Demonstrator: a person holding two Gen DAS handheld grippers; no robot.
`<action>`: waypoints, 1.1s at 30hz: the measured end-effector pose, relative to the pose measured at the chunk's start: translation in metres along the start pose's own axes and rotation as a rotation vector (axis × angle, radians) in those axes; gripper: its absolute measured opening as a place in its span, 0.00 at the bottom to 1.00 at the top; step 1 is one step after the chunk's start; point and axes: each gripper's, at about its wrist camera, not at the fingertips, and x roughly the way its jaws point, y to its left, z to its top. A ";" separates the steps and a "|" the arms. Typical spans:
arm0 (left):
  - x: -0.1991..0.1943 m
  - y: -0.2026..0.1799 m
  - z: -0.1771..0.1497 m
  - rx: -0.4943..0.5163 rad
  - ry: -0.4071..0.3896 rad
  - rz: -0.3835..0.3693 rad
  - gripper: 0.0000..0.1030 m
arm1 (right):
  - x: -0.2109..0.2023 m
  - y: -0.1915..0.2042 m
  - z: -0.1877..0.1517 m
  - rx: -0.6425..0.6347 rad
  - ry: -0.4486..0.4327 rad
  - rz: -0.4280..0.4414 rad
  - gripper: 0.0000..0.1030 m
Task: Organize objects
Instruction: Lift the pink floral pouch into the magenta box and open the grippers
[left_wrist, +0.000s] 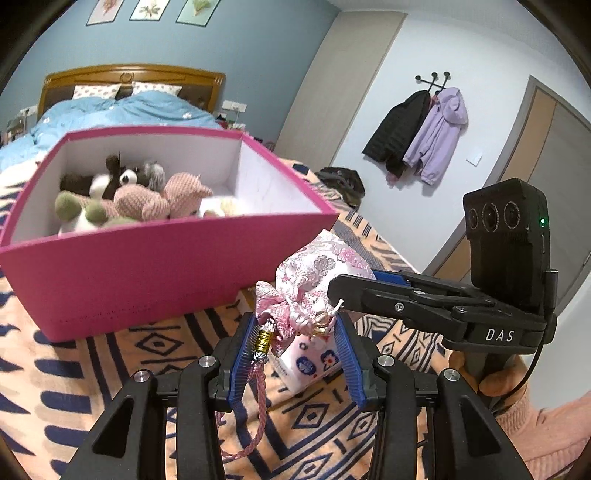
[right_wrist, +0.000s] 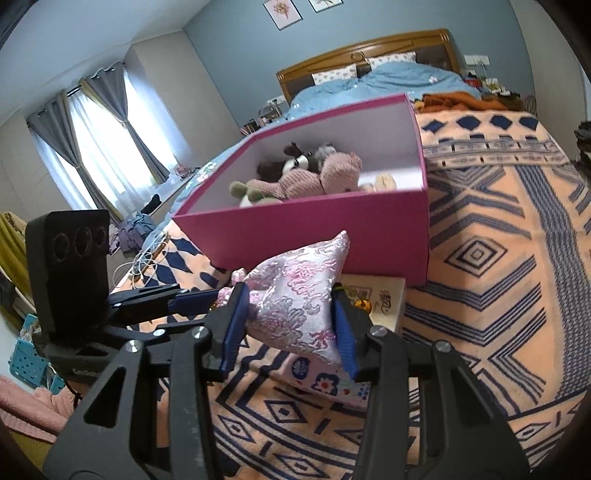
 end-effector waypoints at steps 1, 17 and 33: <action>-0.003 -0.002 0.002 0.007 -0.007 0.002 0.42 | -0.002 0.002 0.002 -0.005 -0.008 0.002 0.46; -0.030 -0.012 0.036 0.057 -0.098 0.001 0.42 | -0.028 0.023 0.031 -0.076 -0.096 0.025 0.46; -0.030 -0.011 0.086 0.137 -0.151 0.055 0.42 | -0.030 0.021 0.078 -0.095 -0.187 0.033 0.46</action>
